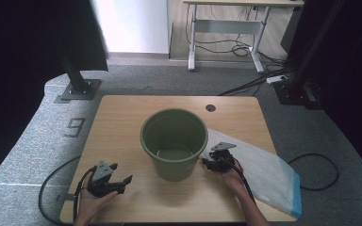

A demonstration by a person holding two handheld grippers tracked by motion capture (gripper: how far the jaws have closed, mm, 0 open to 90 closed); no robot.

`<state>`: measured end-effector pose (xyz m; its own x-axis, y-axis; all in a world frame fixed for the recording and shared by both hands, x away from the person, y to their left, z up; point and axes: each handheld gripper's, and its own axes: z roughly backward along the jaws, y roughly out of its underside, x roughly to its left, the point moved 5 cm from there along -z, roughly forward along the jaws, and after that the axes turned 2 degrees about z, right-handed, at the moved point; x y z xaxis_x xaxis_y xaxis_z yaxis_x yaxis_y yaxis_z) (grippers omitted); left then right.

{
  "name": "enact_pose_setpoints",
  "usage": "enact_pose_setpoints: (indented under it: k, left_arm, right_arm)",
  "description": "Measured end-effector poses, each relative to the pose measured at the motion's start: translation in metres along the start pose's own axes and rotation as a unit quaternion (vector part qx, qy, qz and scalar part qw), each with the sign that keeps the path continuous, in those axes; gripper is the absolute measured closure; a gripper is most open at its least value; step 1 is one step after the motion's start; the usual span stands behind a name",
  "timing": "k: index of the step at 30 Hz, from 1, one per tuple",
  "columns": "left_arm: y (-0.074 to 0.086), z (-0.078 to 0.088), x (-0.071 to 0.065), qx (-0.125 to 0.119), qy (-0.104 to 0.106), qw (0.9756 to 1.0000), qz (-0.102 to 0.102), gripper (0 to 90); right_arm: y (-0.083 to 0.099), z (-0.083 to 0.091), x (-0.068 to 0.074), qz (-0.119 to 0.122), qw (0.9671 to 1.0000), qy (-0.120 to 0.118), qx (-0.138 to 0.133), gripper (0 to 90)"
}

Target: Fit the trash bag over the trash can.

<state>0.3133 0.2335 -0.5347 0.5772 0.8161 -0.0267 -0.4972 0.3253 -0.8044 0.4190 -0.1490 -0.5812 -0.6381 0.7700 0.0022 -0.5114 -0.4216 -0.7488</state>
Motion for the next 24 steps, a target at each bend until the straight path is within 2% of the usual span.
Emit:
enact_pose_setpoints:
  k: [2, 3, 5, 7, 8, 9, 10, 12, 13, 14, 15, 18, 19, 23, 24]
  left_arm:
    - [0.0, 0.0, 0.0, -0.002, -0.001, 1.0, 0.001, 21.2]
    - [0.0, 0.0, 0.0, -0.002, -0.001, 1.0, 0.001, 21.3]
    - [0.0, 0.0, 0.0, -0.001, -0.001, 1.0, 0.0, 21.3]
    - [0.0, 0.0, 0.0, -0.002, -0.001, 1.0, -0.001, 21.4]
    - [0.0, 0.001, 0.0, -0.002, -0.002, 1.0, -0.001, 21.4]
    - [0.0, 0.001, 0.0, -0.002, -0.002, 1.0, -0.001, 21.4]
    - [0.0, 0.001, 0.001, -0.003, -0.003, 1.0, 0.0, 21.4]
    - [0.0, 0.001, 0.001, -0.003, -0.003, 1.0, 0.001, 21.4]
    - [0.0, 0.002, 0.001, -0.004, -0.004, 1.0, 0.001, 21.5]
    - [0.0, 0.002, 0.001, -0.004, -0.004, 1.0, 0.001, 21.5]
    - [-0.001, 0.002, 0.001, -0.006, -0.002, 1.0, 0.003, 21.5]
    - [-0.001, 0.003, 0.001, -0.01, 0.0, 0.9999, 0.007, 21.6]
    - [-0.001, 0.004, 0.002, -0.011, -0.002, 0.9999, 0.008, 21.7]
    - [-0.001, 0.004, 0.002, -0.011, -0.003, 0.9999, 0.009, 21.6]
    - [-0.001, 0.004, 0.002, -0.011, -0.003, 0.9999, 0.009, 21.7]
  right_arm:
    - [0.0, 0.0, 0.002, 0.003, 1.0, 0.001, -0.005, 68.2]
    - [0.001, 0.0, 0.003, 0.005, 1.0, 0.002, -0.006, 76.8]
    - [0.001, 0.001, 0.003, 0.005, 0.9999, 0.012, -0.01, 84.2]
    - [0.001, 0.002, 0.001, 0.002, 0.9998, 0.016, -0.013, 86.3]
    - [0.0, 0.006, -0.002, -0.011, 0.9995, 0.02, -0.024, 88.1]
    - [0.0, 0.006, -0.002, -0.011, 0.9995, 0.02, -0.024, 88.1]
    - [-0.004, 0.013, -0.006, -0.023, 0.9986, 0.025, -0.04, 88.3]
    - [-0.006, 0.017, -0.007, -0.028, 0.998, 0.027, -0.05, 88.4]
    - [-0.011, 0.027, -0.011, -0.041, 0.9959, 0.033, -0.074, 88.5]
    - [-0.011, 0.027, -0.011, -0.041, 0.9959, 0.033, -0.074, 88.5]
    - [-0.015, 0.036, -0.014, -0.051, 0.9934, 0.037, -0.096, 88.5]
    - [-0.019, 0.043, -0.016, -0.06, 0.9914, 0.037, -0.11, 88.6]
    - [-0.025, 0.052, -0.018, -0.078, 0.9878, 0.03, -0.131, 88.5]
    - [-0.037, 0.076, -0.024, -0.097, 0.9804, 0.033, -0.168, 88.6]
    - [-0.037, 0.076, -0.024, -0.097, 0.9804, 0.033, -0.168, 88.6]
